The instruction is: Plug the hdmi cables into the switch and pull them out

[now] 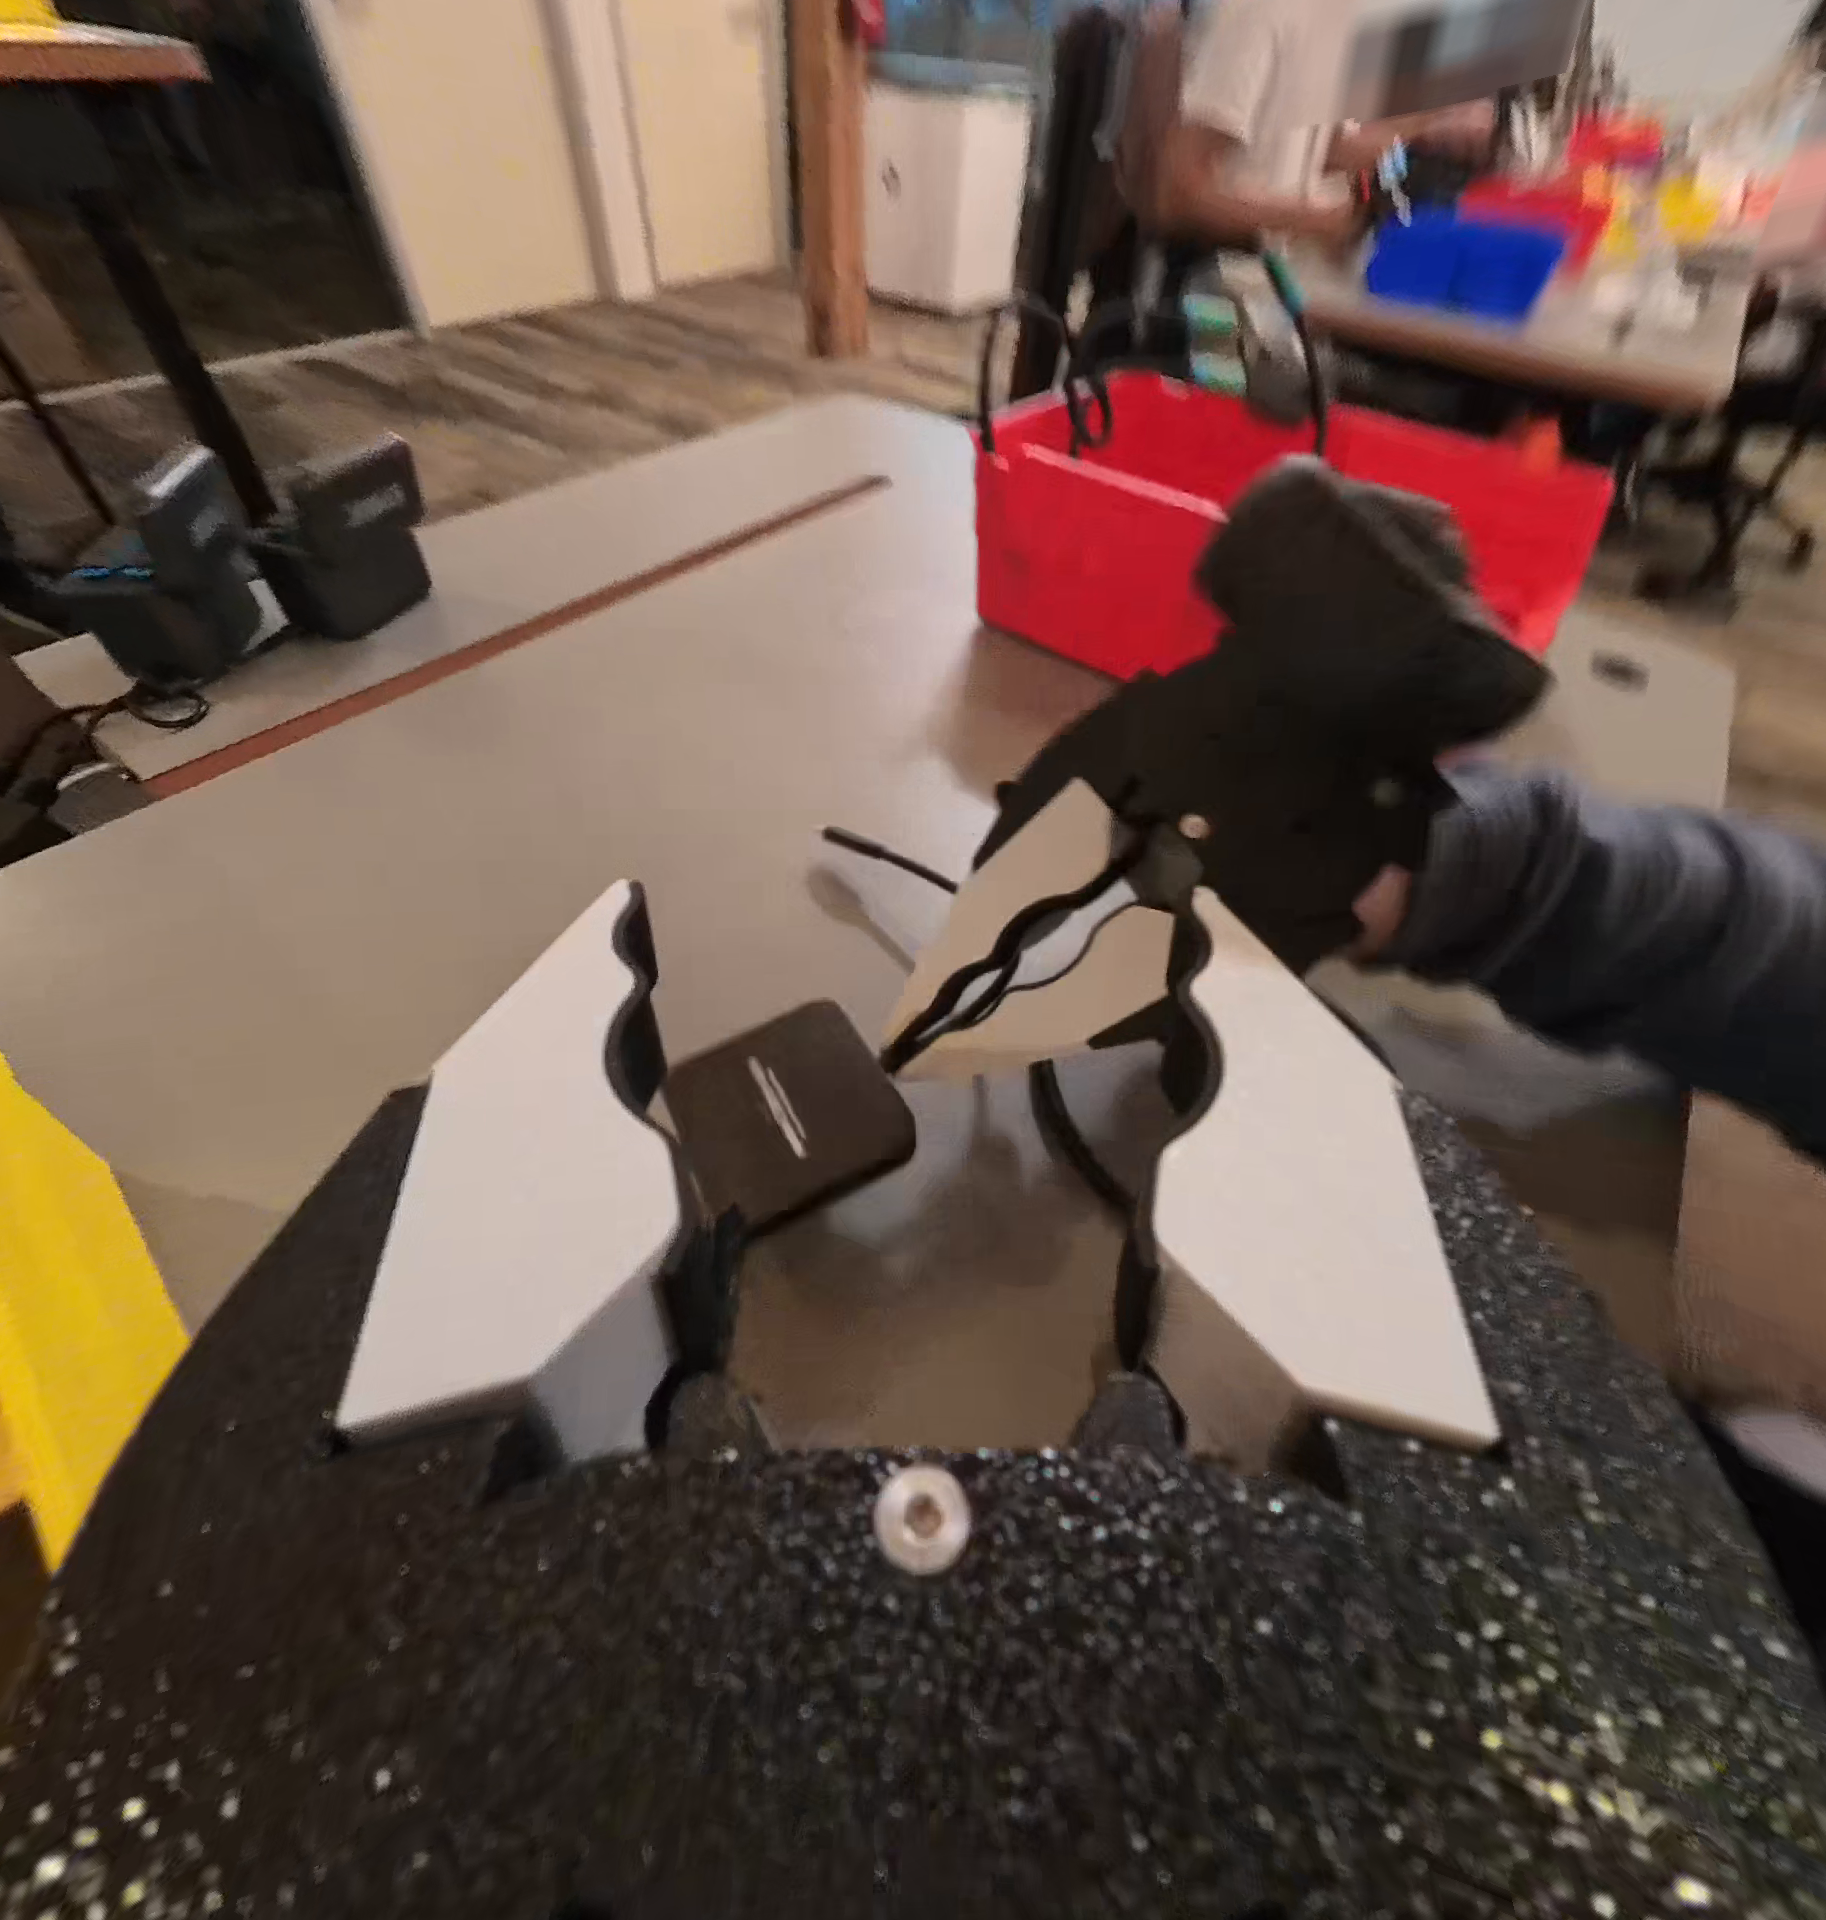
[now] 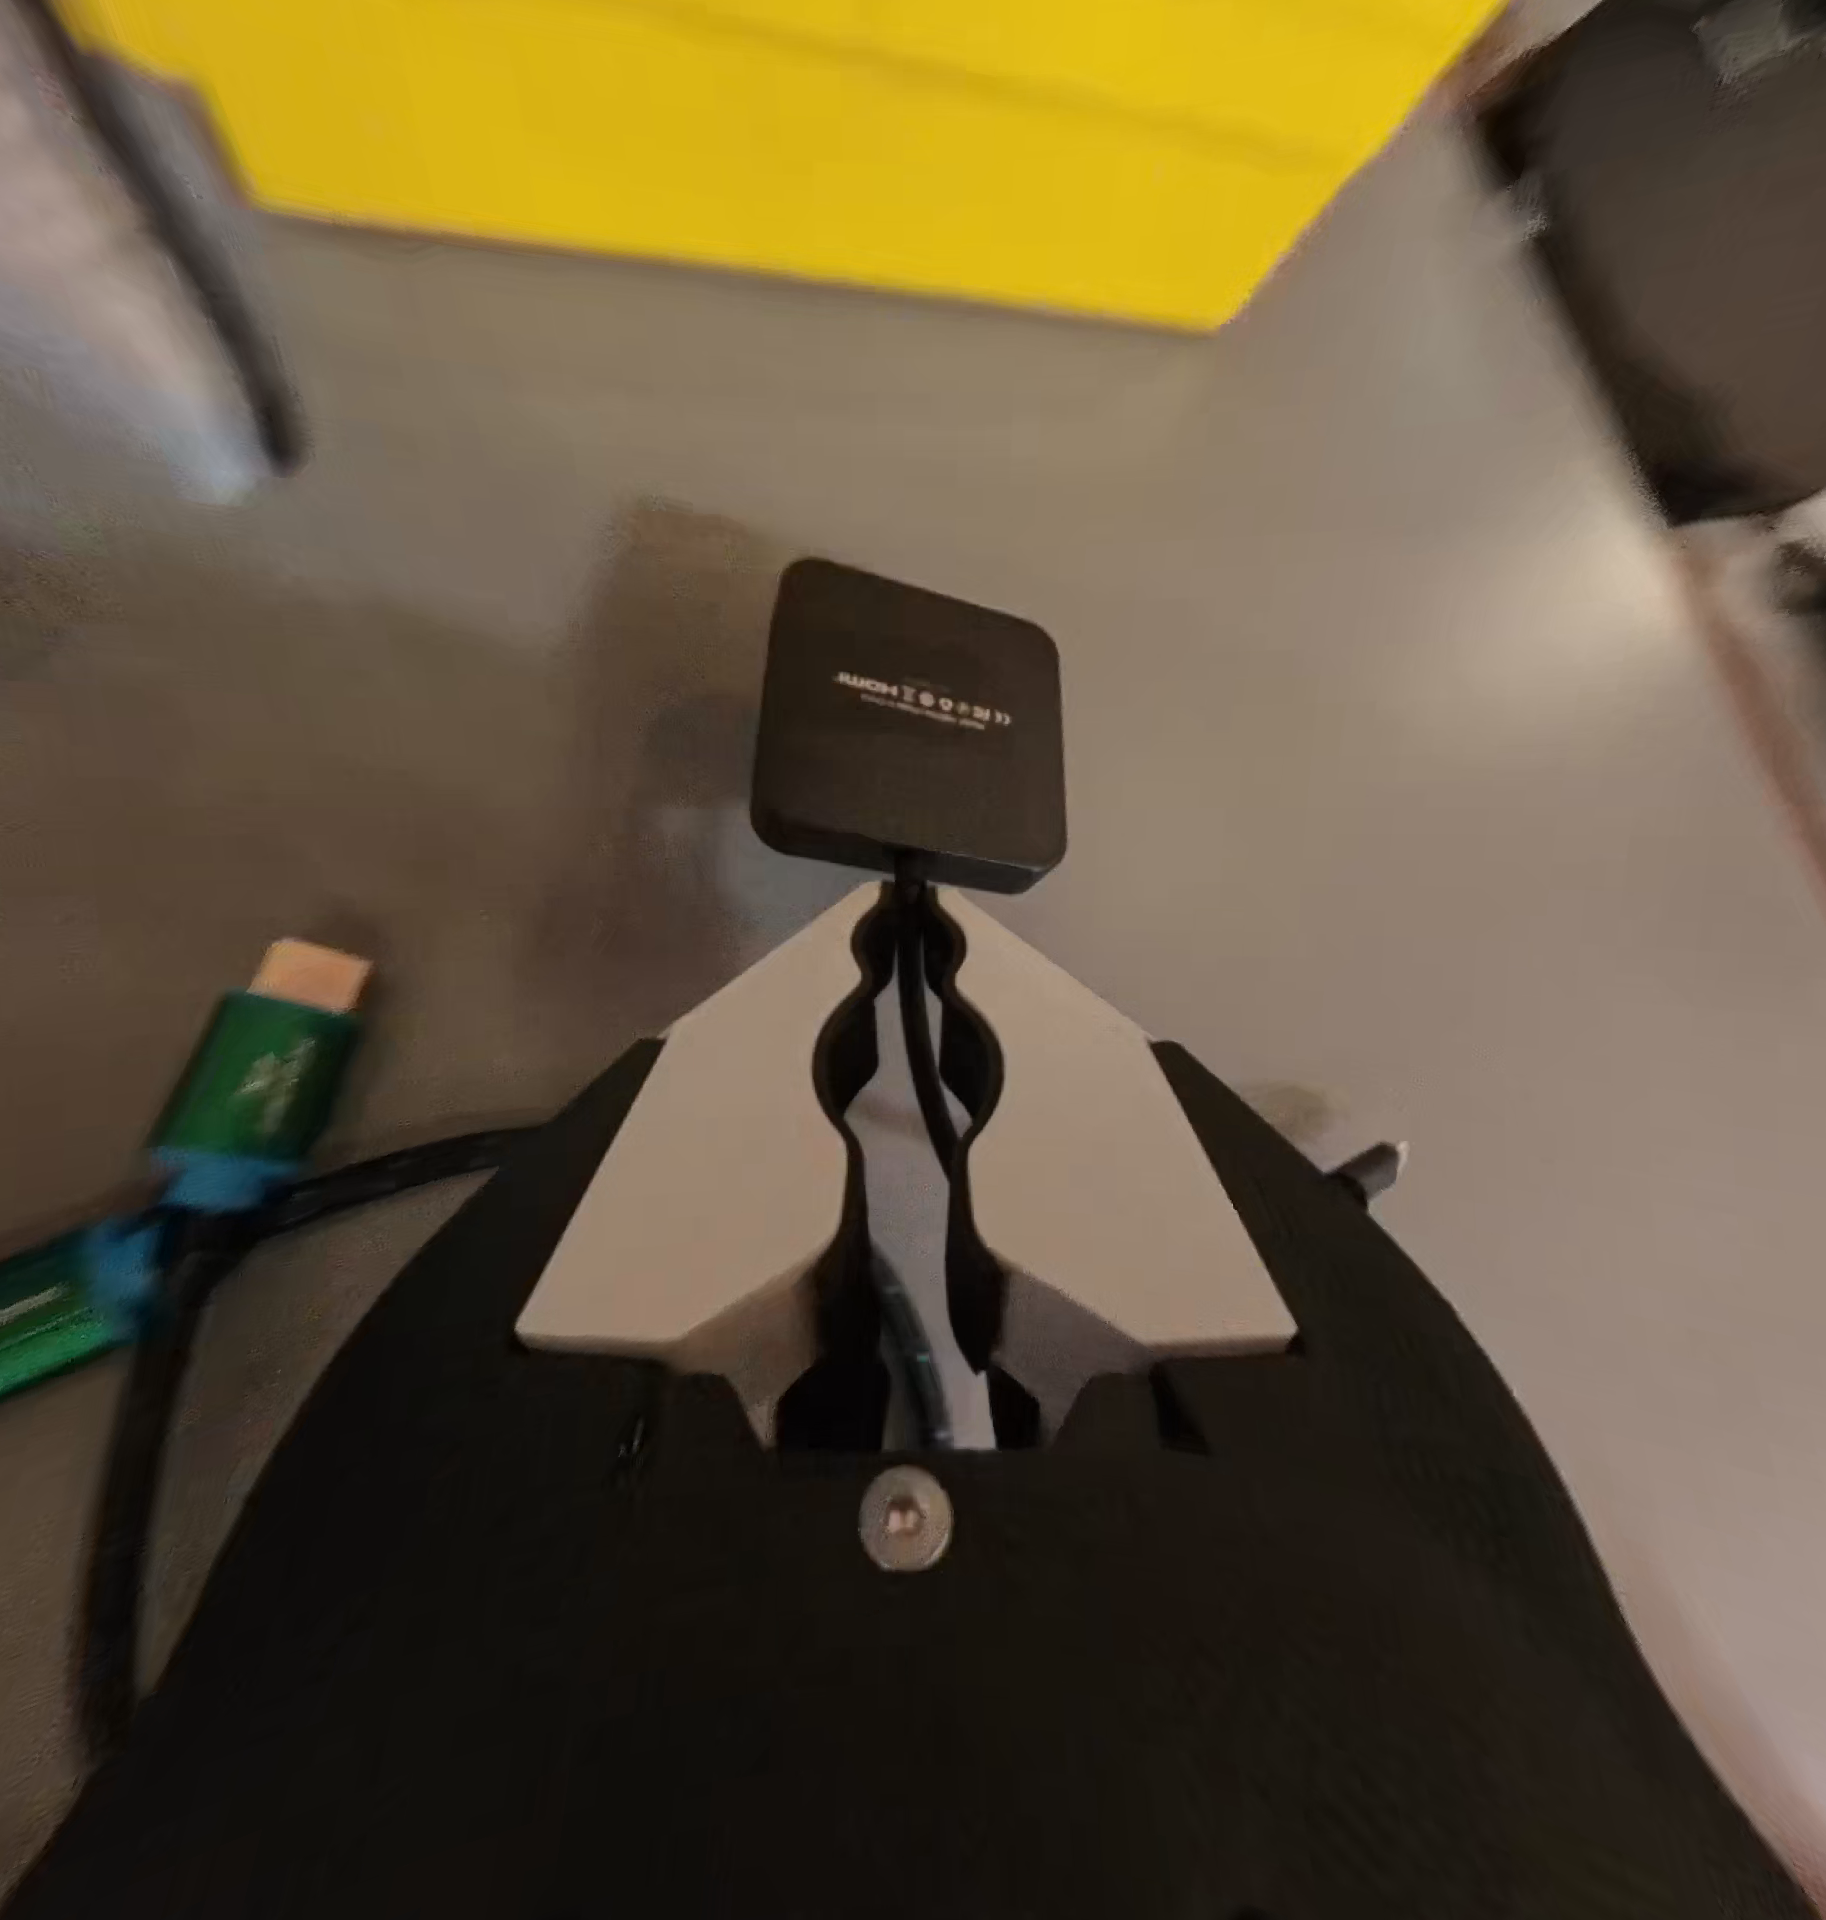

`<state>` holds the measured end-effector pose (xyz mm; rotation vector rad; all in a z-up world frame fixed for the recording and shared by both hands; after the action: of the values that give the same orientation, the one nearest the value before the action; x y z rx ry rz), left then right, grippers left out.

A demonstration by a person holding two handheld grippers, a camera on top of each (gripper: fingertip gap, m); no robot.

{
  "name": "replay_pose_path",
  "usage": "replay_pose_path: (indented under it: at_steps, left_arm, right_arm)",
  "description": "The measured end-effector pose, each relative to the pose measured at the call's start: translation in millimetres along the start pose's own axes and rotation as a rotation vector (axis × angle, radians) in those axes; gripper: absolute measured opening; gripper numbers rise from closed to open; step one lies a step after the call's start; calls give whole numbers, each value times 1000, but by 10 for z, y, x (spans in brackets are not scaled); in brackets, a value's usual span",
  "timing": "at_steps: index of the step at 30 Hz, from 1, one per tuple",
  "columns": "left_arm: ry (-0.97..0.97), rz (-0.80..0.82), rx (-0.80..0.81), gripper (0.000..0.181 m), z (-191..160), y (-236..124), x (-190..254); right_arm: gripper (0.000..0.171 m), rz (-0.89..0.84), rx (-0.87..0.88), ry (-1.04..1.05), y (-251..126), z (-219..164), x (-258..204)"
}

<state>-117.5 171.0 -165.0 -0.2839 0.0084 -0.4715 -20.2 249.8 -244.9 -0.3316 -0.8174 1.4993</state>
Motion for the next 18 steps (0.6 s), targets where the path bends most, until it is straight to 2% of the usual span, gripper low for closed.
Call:
replay_pose_path:
  at_steps: [3,6,10,13,16,18]
  left_arm:
    - [-110,50,103,100,-92,93,-72]
    - [-196,64,113,105,-258,230,-121]
    - [-371,-114,199,100,-365,344,-120]
    - [-427,-226,254,83,-394,366,-103]
    - [-426,-329,305,48,-381,356,-32]
    - [-395,-296,326,27,-389,332,-47]
  right_arm:
    - [2,-194,240,31,-170,-24,148]
    - [2,-345,442,48,-325,-79,226]
    - [2,-421,591,-55,-504,-55,204]
    - [2,-436,622,-122,-488,-32,111]
    - [2,-452,622,-221,-455,25,7]
    - [2,-456,619,-286,-434,55,-57]
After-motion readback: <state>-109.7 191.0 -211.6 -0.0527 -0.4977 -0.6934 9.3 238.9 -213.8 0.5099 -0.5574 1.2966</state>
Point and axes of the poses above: each gripper's, where its closed fingertips meet, y out along the fingers, z out of its top, x = y × z across the jaws, the point moved 8 cm from there along -y, back along the fingers
